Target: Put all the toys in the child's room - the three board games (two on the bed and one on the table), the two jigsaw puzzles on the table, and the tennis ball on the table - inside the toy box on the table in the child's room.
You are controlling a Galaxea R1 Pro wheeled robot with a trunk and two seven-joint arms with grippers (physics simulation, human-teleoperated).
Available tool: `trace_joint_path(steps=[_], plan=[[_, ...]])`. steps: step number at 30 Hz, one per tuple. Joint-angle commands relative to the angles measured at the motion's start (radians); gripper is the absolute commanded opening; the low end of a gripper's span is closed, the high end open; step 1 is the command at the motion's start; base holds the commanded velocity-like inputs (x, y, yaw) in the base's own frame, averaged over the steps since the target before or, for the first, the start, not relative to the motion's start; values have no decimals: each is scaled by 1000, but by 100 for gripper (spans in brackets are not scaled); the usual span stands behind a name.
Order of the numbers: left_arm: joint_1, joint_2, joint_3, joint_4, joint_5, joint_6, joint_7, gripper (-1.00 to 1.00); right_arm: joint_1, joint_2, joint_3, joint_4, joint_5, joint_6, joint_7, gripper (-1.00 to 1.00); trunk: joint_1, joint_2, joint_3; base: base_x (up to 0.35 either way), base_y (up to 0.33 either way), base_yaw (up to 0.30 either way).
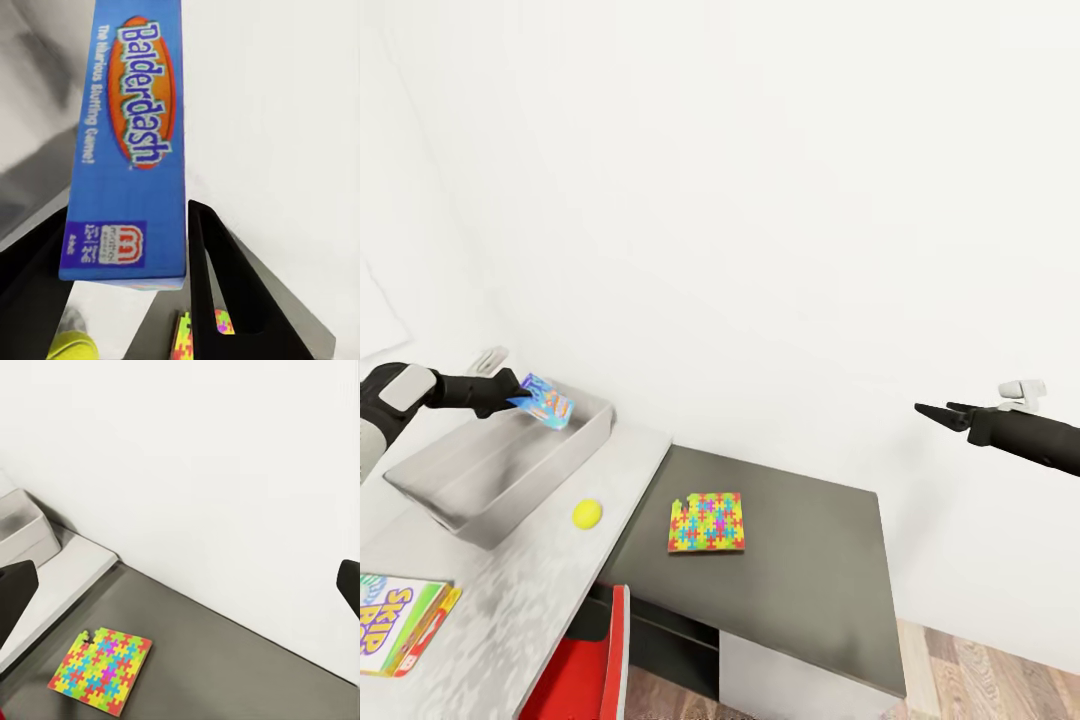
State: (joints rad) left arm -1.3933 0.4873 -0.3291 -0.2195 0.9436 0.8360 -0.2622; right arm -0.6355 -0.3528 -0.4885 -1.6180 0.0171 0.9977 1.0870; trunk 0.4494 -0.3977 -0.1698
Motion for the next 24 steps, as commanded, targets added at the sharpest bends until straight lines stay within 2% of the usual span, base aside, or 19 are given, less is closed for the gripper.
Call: trace_joint_path(steps=[1, 9, 24], plan=[[-5, -1, -5, 0, -6, 2, -10, -100, -2, -1, -2, 0, 2, 8, 5, 100, 1, -2, -4, 0, 0, 0], [-19, -4, -8, -1, -7, 0, -19, -100, 0, -18, -7, 0, 2, 9, 5, 100, 1, -2, -17, 0, 0, 0], [-18, -1, -8, 0, -11, -9, -16, -100, 0, -19, -5, 0, 1, 9, 5, 100, 1, -2, -41, 0, 0, 0]])
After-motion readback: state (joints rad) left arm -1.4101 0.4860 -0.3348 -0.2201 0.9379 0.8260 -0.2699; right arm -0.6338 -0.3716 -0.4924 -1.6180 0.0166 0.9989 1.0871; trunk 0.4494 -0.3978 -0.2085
